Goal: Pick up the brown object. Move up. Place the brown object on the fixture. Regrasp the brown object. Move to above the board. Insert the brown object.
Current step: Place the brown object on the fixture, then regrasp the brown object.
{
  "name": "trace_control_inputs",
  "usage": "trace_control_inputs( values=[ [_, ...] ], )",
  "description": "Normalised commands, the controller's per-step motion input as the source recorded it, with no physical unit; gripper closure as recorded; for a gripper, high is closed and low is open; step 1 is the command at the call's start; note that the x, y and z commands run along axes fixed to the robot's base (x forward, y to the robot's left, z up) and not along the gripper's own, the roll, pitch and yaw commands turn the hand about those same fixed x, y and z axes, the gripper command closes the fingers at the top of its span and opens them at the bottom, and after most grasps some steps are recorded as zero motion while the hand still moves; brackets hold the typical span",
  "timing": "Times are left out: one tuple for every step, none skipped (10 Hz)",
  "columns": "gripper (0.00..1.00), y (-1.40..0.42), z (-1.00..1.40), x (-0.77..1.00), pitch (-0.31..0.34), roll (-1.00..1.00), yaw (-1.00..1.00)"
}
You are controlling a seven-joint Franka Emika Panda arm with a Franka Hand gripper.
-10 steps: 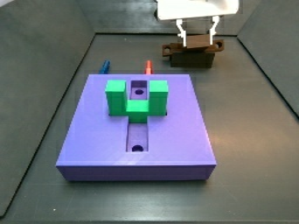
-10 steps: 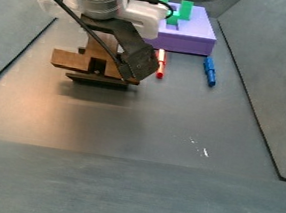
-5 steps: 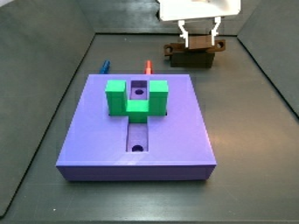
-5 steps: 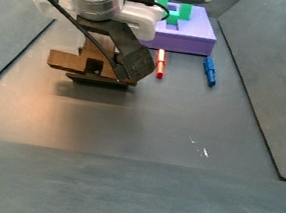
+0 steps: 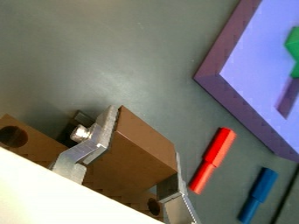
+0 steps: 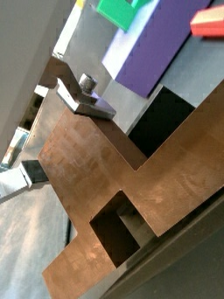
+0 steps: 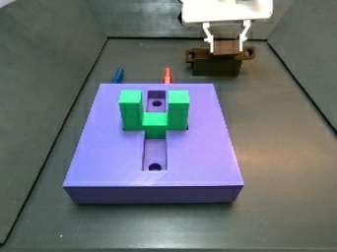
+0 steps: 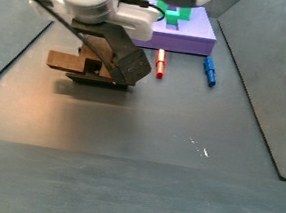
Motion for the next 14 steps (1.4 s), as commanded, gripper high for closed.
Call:
trace_control_inputs(
  values=[
    [1.00, 0.00, -0.20, 0.24, 0.466, -0.37, -0.13],
    [1.00, 0.00, -0.13, 0.19, 0.289, -0.23, -0.10],
    [1.00, 0.00, 0.00, 0.00, 0.000, -0.01, 0.00],
    [1.00, 0.00, 0.00, 0.00, 0.000, 0.00, 0.00],
    [0.00, 0.00, 0.00, 0.00, 0.000, 0.00, 0.00],
    [0.00, -0.05, 0.81, 0.00, 0.000, 0.87, 0.00],
    [0.00, -0.06, 0.74, -0.24, -0.051, 0.92, 0.00],
    [0.00, -0.10, 0.73, -0.25, -0.091, 0.93, 0.00],
    [0.00, -0.18, 0.59, -0.11, -0.123, 0.92, 0.00],
    [0.00, -0.25, 0.46, 0.00, -0.240, 0.83, 0.00],
    [0.00, -0.25, 0.39, 0.03, -0.386, 0.72, 0.04],
    [0.00, -0.25, 0.35, 0.04, -0.403, 0.75, 0.05],
    [0.00, -0.22, 0.28, 0.08, -0.329, 0.91, 0.04],
    [0.00, -0.24, 0.19, 0.18, -0.197, 1.00, 0.02]
  ],
)
